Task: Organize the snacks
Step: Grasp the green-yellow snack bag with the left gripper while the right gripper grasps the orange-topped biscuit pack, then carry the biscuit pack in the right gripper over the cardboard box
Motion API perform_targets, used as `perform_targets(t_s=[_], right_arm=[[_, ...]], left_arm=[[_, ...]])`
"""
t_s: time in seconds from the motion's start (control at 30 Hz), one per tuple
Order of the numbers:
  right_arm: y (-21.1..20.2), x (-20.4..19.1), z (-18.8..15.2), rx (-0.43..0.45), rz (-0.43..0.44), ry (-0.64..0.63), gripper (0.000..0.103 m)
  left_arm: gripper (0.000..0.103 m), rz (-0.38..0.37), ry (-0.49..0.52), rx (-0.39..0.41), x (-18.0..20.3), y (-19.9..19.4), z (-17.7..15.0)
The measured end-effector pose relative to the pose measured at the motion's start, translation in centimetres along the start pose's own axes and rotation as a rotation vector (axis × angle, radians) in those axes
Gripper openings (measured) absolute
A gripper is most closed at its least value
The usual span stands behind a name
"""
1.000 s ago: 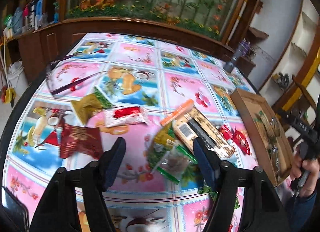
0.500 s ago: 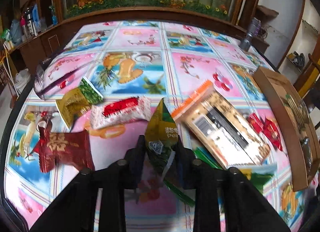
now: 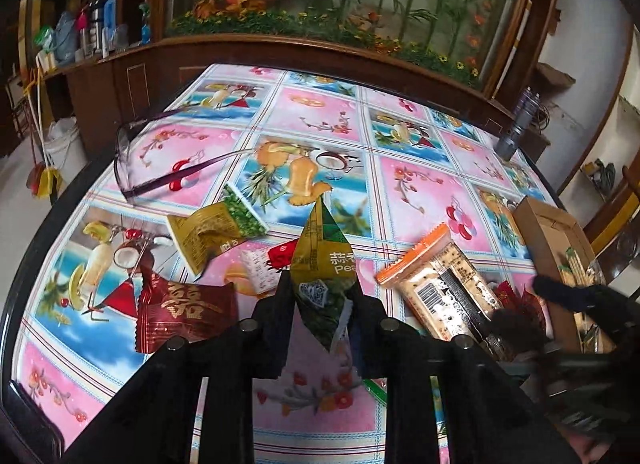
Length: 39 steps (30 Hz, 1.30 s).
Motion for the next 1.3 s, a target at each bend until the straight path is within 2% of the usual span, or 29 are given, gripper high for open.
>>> perform_targets(t_s=[0.07,0.17,0.27,0.33,0.37,0.43,0.57,0.63,0.73,0.8,1.03,1.3], right_arm=[[1.5,-1.3,0.4,-0.039,-0.020,-0.043,0.072],[3.2,-2.8,0.9,-0.086,-0.094,-0.123,0.072],[3.8,-3.8,1.3,-0.093,-0.116,-0.165,0.072],[4.7,-4.3,0.9,-0.131,-0.152,-0.201,0.065],[4.8,-4.3,0.7,-0.120,-0.157,-0.202,0.062],[4.6,-3.8,0.6,-0.110,-0.151,-0.164,0.058],[3.5,-2.1,0.4,-0.061,-0.112,-0.078,0.057],[1.8,-1.0,0.3,0.005,-0.078,-0.023,0.057],[-0.3,0.6,0.1,0.089,-0.083,0.041,0.057],[-1.3,2.5,-0.3,0.140,-0.056,0.118,0.057],[-1.6,6.7,-0.9,0.146,0.011,0.303,0.057],[-2.0,6.6,-0.9,0.157,0.025,0.306,0.057]], left_arm=[[0.023,-0.005,-0.009,-0.003,-0.2,0.0,0.1],[0.023,-0.002,-0.010,-0.001,-0.3,-0.1,0.1],[0.023,-0.006,-0.011,-0.001,-0.3,-0.2,0.1],[0.023,-0.006,-0.012,0.003,-0.2,-0.2,0.1],[0.023,-0.009,-0.013,0.004,-0.2,-0.3,0.1],[0.023,-0.013,-0.015,0.006,-0.2,-0.4,0.2],[0.023,-0.018,-0.007,0.010,0.0,-0.5,0.1],[0.023,-0.020,0.003,0.016,0.3,-0.7,0.0],[0.023,-0.030,0.012,0.025,0.6,-1.0,-0.1],[0.023,-0.035,0.019,0.026,1.0,-1.0,-0.3],[0.023,-0.051,0.074,0.035,2.8,-1.1,-1.1],[0.023,-0.040,0.079,0.025,2.7,-0.7,-1.5]])
Point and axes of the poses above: each gripper's, at about its wrist camera, not at the fingertips, and y roughly the way its jaws point, x to its right, z to its top, the point moved 3 cm from there along y, roughly the way its jaws point, and after that the axes turned 8 degrees about -y, right-handed, at the moved point
